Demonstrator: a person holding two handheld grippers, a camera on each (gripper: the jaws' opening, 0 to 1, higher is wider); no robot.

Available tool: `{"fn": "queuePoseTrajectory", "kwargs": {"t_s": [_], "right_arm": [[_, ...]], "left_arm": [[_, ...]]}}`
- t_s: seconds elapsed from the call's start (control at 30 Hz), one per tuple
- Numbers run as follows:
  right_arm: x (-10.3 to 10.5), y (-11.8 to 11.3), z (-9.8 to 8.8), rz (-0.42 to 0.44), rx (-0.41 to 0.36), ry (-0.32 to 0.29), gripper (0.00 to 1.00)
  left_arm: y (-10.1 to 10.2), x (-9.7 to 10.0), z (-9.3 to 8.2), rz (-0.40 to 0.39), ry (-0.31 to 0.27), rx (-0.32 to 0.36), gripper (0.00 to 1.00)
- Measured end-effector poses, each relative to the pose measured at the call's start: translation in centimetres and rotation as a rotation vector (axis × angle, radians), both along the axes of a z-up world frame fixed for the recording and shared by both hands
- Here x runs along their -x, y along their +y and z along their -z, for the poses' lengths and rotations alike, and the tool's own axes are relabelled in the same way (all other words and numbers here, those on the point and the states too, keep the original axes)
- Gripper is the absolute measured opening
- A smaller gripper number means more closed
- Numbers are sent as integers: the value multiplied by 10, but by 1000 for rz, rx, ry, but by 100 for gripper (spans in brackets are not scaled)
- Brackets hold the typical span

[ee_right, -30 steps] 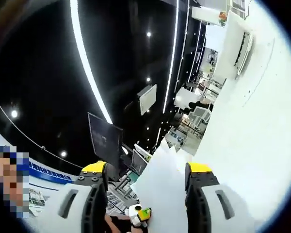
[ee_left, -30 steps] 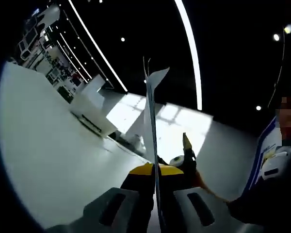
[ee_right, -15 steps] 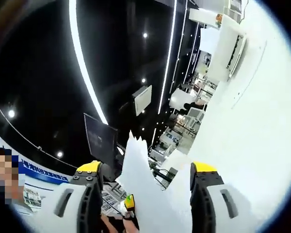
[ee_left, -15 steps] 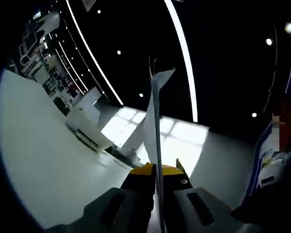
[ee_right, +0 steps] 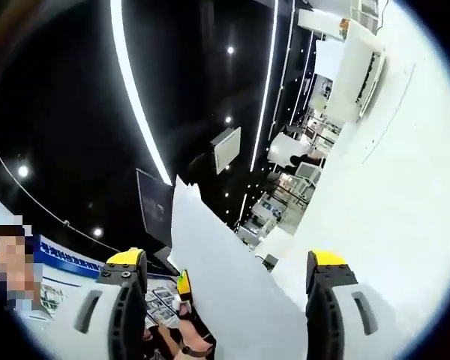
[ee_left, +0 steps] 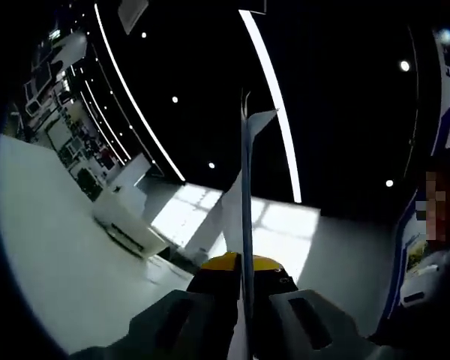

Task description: Organize the stack of printing papers by aligning and flattening the scattered papers on the table

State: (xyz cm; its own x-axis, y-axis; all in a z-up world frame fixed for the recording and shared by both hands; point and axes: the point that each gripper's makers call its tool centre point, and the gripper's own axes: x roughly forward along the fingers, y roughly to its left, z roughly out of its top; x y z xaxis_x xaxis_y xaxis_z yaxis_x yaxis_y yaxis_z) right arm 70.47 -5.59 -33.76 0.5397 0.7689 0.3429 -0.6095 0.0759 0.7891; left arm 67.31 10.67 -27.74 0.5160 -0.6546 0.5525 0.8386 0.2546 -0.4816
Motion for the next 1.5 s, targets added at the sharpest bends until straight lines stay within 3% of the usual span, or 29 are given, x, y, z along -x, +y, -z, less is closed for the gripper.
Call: {"fn": "queuePoseTrajectory", "kwargs": {"t_s": [0.23, 0.53, 0.73, 0.83, 0.93, 1.13, 1.23, 1.33, 1.5], "right_arm": [[-1, -1, 7, 7, -16, 22, 86], [12, 25, 21, -62, -64, 83, 90], [19, 36, 12, -88, -121, 64, 88], [21, 38, -2, -115, -216, 62, 80], [19, 42, -5, -116, -257, 57, 76], [26, 52, -9, -191, -304, 38, 39], [25, 53, -2, -188, -265, 52, 23], [22, 45, -4, -200, -338, 94, 13], [26, 39, -9, -198, -333, 34, 2]], "left_arm": [[2, 1, -37, -21, -39, 64, 5], [5, 6, -93, -23, -112, 191, 5], [-5, 15, -116, -30, -143, 246, 5], [-7, 12, -115, -25, -106, 298, 5], [-10, 9, -110, 3, -66, 346, 5], [-18, -1, -89, 3, 4, 360, 5], [-14, -6, -79, -3, 40, 396, 5], [-6, -10, -76, -14, 62, 429, 5], [0, -17, -71, -51, 85, 426, 5]]}}
